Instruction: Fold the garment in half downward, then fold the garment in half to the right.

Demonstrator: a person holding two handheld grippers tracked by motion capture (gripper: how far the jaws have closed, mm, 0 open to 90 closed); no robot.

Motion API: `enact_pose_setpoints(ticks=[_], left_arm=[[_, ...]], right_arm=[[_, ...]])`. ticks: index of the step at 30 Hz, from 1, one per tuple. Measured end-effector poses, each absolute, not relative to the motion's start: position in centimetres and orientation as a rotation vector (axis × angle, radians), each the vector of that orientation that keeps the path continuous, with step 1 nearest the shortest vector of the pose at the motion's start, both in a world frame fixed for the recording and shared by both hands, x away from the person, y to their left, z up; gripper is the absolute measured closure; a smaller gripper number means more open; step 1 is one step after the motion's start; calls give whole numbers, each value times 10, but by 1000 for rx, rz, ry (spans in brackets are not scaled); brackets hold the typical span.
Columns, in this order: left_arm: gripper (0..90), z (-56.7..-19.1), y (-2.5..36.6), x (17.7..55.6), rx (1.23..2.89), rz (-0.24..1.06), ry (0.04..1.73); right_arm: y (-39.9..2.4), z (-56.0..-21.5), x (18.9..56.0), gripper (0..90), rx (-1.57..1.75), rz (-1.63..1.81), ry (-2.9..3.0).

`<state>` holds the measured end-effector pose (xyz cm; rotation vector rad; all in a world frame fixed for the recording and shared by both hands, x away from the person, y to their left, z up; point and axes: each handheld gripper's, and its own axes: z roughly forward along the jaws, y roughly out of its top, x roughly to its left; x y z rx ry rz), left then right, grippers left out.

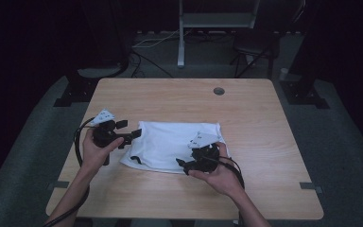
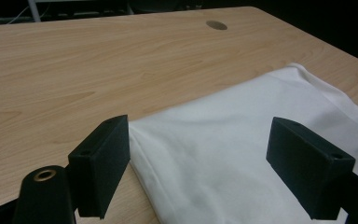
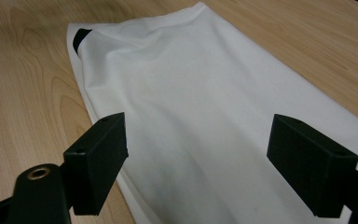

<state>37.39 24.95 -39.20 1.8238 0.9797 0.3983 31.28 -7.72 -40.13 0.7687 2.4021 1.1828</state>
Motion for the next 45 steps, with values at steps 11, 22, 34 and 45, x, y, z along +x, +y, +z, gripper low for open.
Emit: enact_pose_setpoints(ticks=[11,22,34,45], left_arm=[[215,-391,246,377,1831,396,979],[215,-387,235,416,1854,391,1049],[216,-397,229,469,1992,344,1162],[324,-417,224,475,2049,226,1223]], right_arm=[[-73,-402,312,191,755,1183,2413],[-60,-400,311,190,700,1217,2433],[-10,-397,325,190,567,1255,2508],[-1,-403,322,190,546,1266,2537]])
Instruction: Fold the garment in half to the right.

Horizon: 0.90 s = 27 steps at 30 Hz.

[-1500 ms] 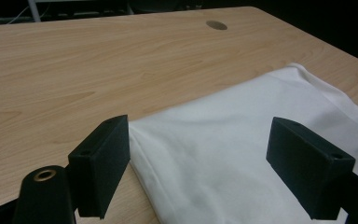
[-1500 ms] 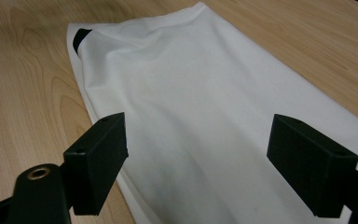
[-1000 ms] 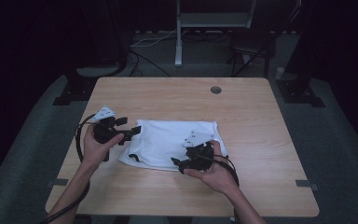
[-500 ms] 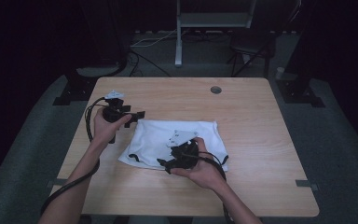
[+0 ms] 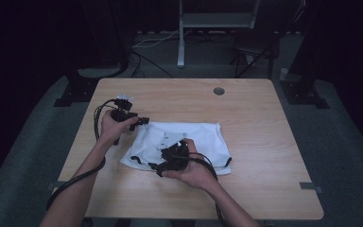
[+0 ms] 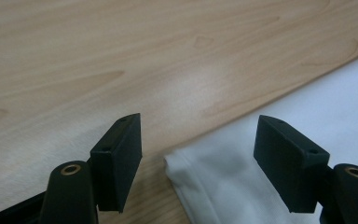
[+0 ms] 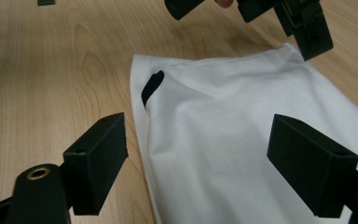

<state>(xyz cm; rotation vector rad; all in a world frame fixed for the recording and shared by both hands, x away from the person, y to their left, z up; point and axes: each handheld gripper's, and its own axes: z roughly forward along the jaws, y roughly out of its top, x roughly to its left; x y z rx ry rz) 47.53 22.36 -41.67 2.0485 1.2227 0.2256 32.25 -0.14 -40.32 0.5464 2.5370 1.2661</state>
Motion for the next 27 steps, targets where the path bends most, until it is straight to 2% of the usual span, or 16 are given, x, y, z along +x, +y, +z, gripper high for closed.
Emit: enact_pose_setpoints(ticks=[5,11,14,15,16,19,22,27], left_arm=[[332,-422,224,479,2045,204,1254],[416,-426,223,481,2029,183,1246],[545,-427,221,481,2027,175,1236],[545,-427,219,480,2031,182,1225],[623,-428,218,479,2034,174,1218],[744,-428,218,478,2038,161,1219],[802,-427,217,475,2033,153,1206],[825,-420,215,471,2057,160,1159]], right_arm=[[-2,-404,322,190,543,1262,2544],[-1,-407,323,190,539,1256,2556],[0,-407,324,190,540,1258,2558],[1,-408,325,190,538,1260,2555],[2,-407,325,190,539,1263,2557],[5,-408,327,190,525,1254,2571],[8,-408,329,190,529,1252,2579],[22,-409,342,190,514,1235,2595]])
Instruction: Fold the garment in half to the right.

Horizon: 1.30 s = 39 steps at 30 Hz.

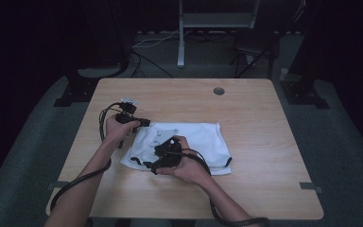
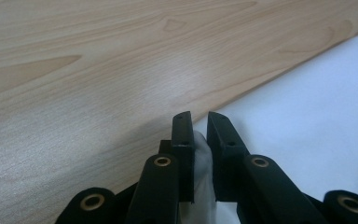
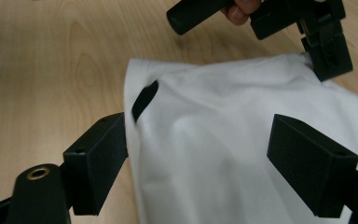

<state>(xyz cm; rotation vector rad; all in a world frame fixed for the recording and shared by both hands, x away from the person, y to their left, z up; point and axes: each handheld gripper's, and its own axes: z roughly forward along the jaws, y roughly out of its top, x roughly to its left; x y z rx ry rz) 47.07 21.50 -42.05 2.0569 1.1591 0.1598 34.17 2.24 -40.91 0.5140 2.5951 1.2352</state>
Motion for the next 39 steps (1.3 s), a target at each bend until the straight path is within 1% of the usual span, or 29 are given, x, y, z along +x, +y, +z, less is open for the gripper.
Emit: enact_pose_setpoints(ticks=[5,13,20,25,31,35,39], left_arm=[[835,-413,213,467,2051,136,1104],[835,-406,212,465,2045,136,1094],[835,-408,213,466,2045,125,1092],[835,-409,212,466,2059,121,1081],[833,-410,213,468,2056,105,1090],[832,-412,213,469,2066,95,1093],[831,-412,214,468,2057,87,1104]], right_arm=[[40,-412,348,190,475,1231,2613],[66,-419,348,194,412,1192,2633],[88,-430,346,253,381,1122,2666],[95,-434,348,359,387,1093,2670],[92,-435,348,548,423,1093,2632],[94,-436,344,715,445,1081,2594],[96,-436,340,787,471,1044,2562]])
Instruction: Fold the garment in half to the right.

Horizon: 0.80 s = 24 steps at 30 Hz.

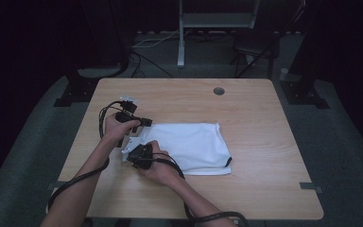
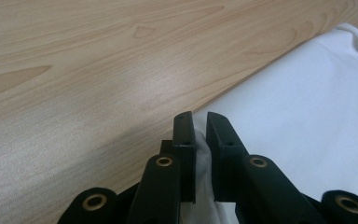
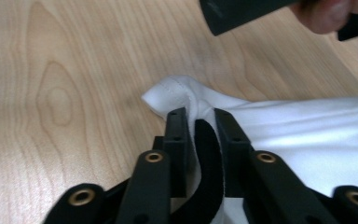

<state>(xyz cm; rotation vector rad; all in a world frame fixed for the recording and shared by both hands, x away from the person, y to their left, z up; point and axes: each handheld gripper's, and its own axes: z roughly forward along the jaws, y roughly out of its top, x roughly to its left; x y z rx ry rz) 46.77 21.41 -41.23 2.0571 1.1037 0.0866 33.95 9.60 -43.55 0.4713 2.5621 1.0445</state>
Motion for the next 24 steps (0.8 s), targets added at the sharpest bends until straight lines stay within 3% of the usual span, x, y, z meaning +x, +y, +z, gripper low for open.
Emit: enact_pose_setpoints(ticks=[24], left_arm=[[832,-350,187,459,1952,93,1089]], right_arm=[[25,-375,312,806,652,1442,2256]])
